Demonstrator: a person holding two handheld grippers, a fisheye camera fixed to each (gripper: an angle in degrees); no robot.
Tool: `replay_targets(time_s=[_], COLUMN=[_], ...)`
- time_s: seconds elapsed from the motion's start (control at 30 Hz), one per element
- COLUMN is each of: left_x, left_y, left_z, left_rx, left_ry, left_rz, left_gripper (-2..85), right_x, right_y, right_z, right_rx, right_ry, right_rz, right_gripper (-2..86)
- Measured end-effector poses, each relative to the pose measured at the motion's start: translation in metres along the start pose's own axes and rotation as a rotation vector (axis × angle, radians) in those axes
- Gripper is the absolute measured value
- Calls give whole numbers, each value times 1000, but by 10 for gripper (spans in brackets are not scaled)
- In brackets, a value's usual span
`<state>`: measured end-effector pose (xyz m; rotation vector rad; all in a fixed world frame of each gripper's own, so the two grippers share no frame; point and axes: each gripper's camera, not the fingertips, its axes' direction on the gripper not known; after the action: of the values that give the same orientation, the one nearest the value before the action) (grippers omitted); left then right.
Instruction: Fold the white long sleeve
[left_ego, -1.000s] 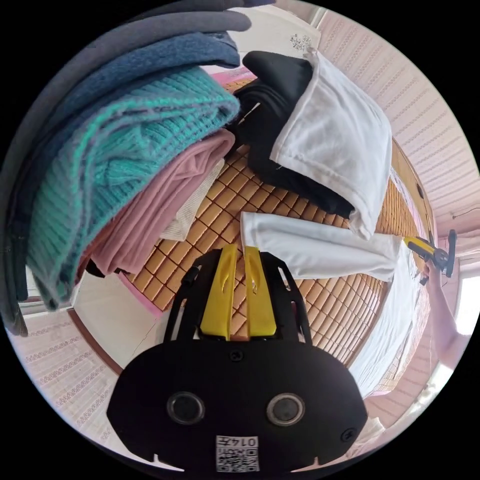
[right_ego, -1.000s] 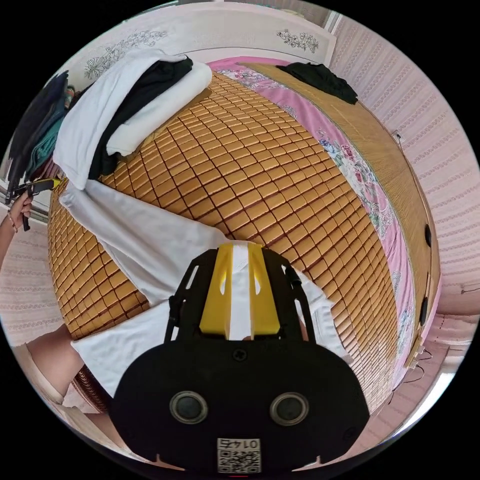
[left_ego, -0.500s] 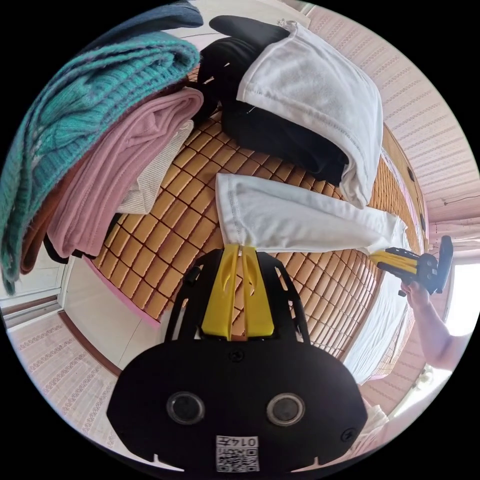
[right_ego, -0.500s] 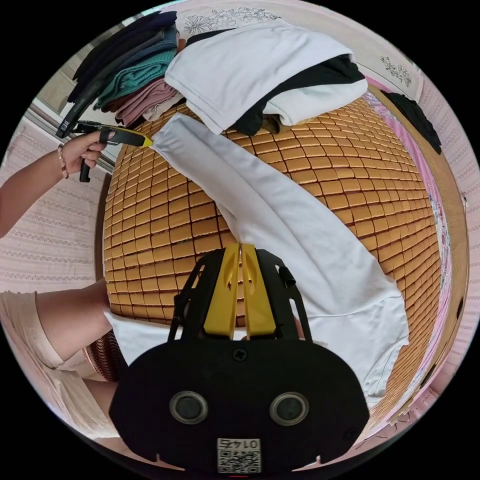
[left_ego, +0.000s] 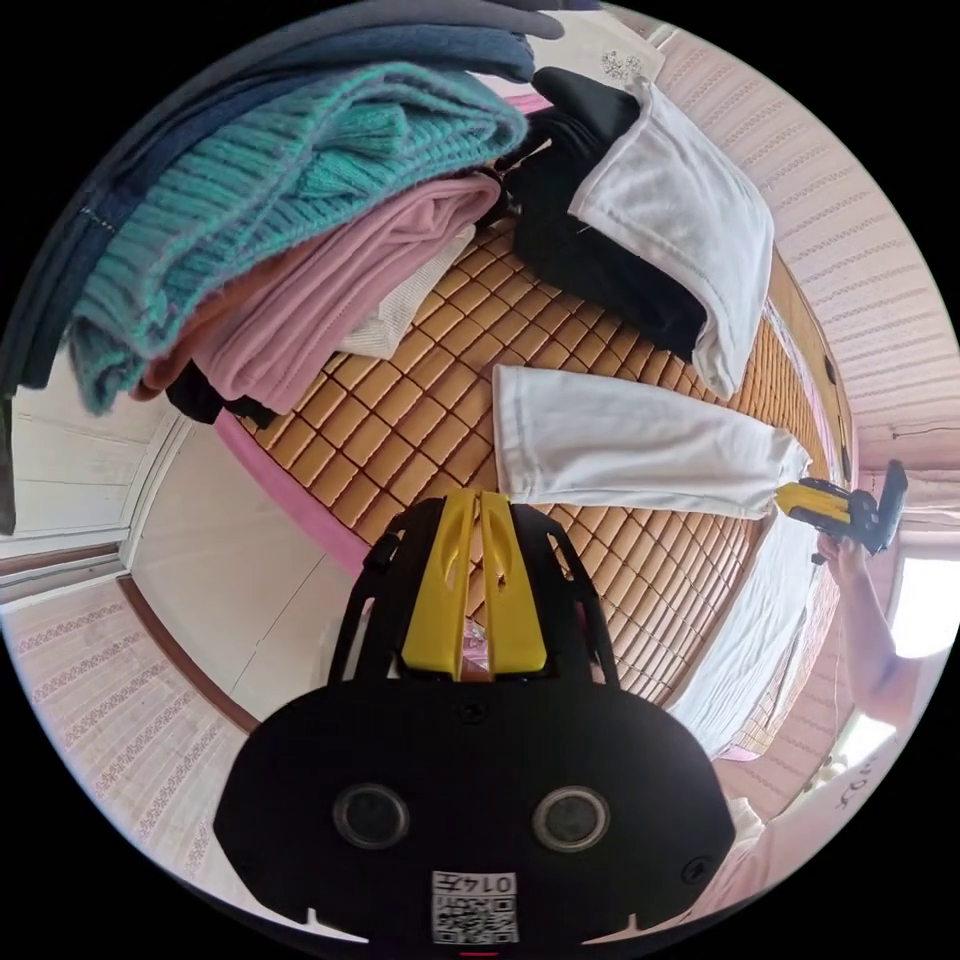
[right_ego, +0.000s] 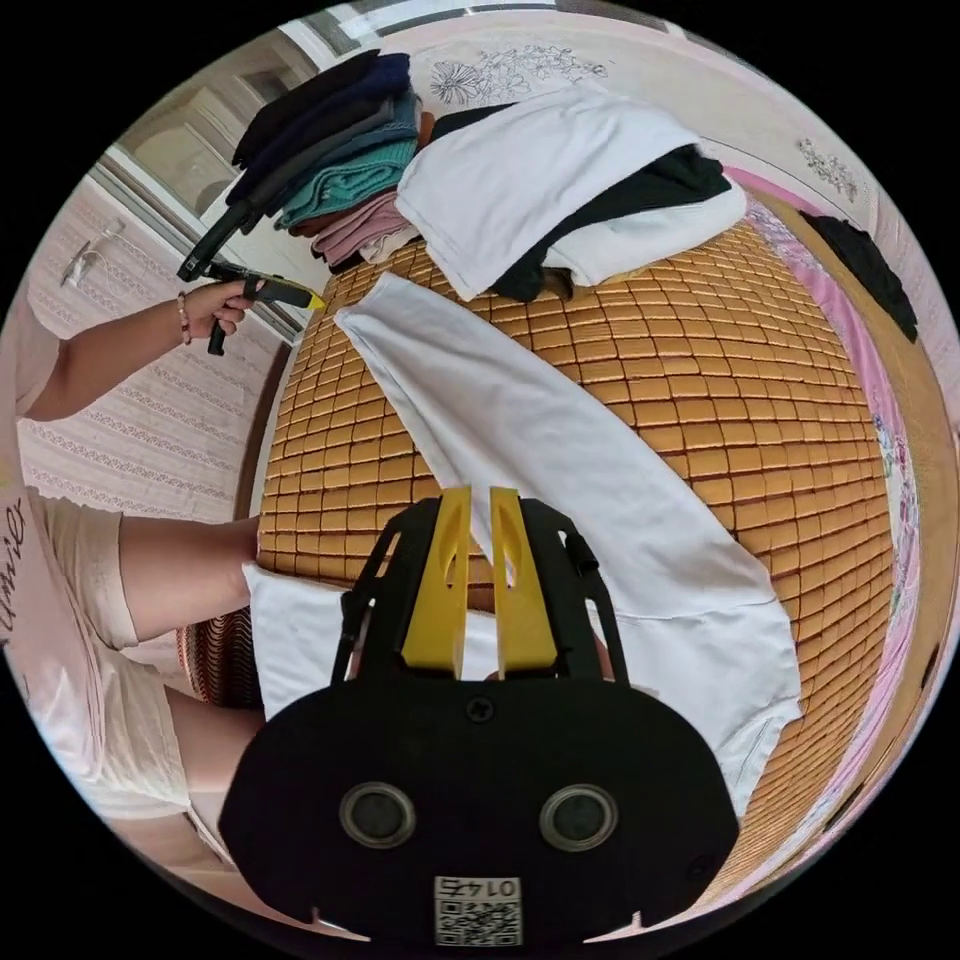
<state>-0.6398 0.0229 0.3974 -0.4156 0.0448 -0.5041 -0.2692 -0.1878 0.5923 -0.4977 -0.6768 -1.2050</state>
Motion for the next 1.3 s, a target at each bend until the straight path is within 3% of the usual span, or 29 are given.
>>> replay_targets(time_s=[0.27, 0.53, 0.67, 0.83, 1.0, 1.17, 1.3], left_x=[45, 58, 97, 178, 277, 315, 312], left_y=[-48, -46, 1, 73, 132, 170, 190], left_z=[42, 22, -20, -17, 31, 66, 79], left_rx=[-28, 68, 121, 12, -116, -214, -215], left_ry=[-50, -122, -154, 43, 182, 115, 35], left_rz=[85, 74, 257, 491, 741, 878, 934], left_gripper=[-2, -7, -7, -6, -2, -1, -5], right_x=[67, 66, 21, -53, -145, -194, -209], right_y=[1, 28, 126, 277, 392, 438, 444], right_z=[27, -8, -72, -79, -40, -21, -26], right_rx=[-66, 69, 182, -39, -321, -412, -338], right_ry=[264, 205, 205, 225, 85, 30, 45], right_rz=[293, 372, 434, 645, 784, 850, 836], right_gripper=[-6, -9, -8, -7, -8, -9, -7])
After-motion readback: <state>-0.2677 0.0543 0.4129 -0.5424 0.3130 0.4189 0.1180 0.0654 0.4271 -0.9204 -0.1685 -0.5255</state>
